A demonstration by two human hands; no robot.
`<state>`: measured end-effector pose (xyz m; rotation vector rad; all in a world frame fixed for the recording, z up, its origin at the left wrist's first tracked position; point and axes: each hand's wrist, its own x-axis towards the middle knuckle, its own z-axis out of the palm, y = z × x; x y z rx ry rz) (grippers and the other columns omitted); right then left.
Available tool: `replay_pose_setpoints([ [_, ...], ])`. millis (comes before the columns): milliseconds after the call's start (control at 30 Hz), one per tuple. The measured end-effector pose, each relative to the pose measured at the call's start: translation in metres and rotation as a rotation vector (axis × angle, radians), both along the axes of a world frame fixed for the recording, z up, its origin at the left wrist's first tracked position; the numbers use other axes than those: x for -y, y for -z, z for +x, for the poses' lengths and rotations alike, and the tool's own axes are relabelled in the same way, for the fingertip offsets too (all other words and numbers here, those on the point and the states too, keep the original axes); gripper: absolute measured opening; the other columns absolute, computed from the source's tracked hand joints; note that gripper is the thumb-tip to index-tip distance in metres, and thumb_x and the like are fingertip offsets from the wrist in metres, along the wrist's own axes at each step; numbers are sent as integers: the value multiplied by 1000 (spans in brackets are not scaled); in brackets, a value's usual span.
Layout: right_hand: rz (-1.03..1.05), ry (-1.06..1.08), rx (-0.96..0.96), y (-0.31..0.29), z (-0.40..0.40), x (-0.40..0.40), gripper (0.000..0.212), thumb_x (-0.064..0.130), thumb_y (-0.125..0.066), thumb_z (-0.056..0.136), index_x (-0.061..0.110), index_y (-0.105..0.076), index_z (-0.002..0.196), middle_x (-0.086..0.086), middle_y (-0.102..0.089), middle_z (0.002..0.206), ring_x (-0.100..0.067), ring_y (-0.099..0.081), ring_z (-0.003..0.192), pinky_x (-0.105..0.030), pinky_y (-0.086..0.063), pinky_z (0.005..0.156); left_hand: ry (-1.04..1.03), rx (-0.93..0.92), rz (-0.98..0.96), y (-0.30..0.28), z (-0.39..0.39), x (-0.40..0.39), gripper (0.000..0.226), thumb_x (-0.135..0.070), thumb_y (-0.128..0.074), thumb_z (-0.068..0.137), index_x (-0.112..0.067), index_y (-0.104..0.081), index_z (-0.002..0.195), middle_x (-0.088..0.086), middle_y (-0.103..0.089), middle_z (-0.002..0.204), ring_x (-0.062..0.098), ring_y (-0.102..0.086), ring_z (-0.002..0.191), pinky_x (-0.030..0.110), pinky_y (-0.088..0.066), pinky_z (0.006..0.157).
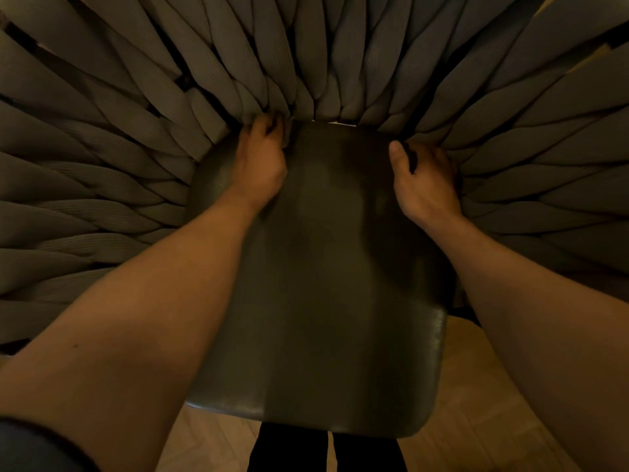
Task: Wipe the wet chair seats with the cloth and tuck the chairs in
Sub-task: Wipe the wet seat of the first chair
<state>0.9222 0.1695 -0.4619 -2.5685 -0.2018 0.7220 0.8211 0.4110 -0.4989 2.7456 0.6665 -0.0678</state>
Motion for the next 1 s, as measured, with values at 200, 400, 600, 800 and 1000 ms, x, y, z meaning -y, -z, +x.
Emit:
replay_pose_setpoints([
  [200, 50, 4, 25, -5, -21, 21, 62, 51, -38, 107, 8, -46, 150, -16, -43, 153, -33, -38, 142, -39, -31, 116, 249, -28, -67, -7, 54, 60, 49, -1, -44, 84, -2, -53, 132, 23, -49, 130, 46, -49, 106, 43, -41, 89],
  [400, 5, -44, -17, -11, -61, 48, 65, 42, -58, 99, 10, -40, 153, -11, -33, 161, -31, -30, 148, -42, -30, 120, 444, -66, -136, -9, 72, 115, 51, -6, -49, 91, -13, -47, 142, 16, -43, 142, 42, -46, 117, 42, -40, 97],
  [600, -128, -163, -71, -15, -122, 86, 66, 39, -58, 98, 14, -37, 155, -6, -27, 163, -28, -23, 149, -46, -26, 123, 582, -77, -153, -6, 74, 137, 54, -10, -53, 89, -16, -47, 143, 13, -44, 142, 41, -46, 117, 40, -41, 97],
  [800, -158, -213, -17, -19, -188, 114, 67, 36, -65, 91, 9, -49, 149, -13, -41, 158, -34, -35, 146, -53, -31, 121, 937, -45, -142, -6, 58, 170, 52, -13, -47, 91, -17, -47, 143, 15, -45, 144, 43, -50, 117, 43, -44, 98],
  [1000, -142, 29, -127, -28, -228, 147, 64, 34, -59, 97, 16, -38, 155, -6, -31, 162, -27, -27, 148, -42, -31, 120, 1147, -93, -115, -6, 13, 209, 54, -13, -40, 91, -15, -44, 145, 12, -43, 147, 35, -51, 113, 36, -37, 97],
])
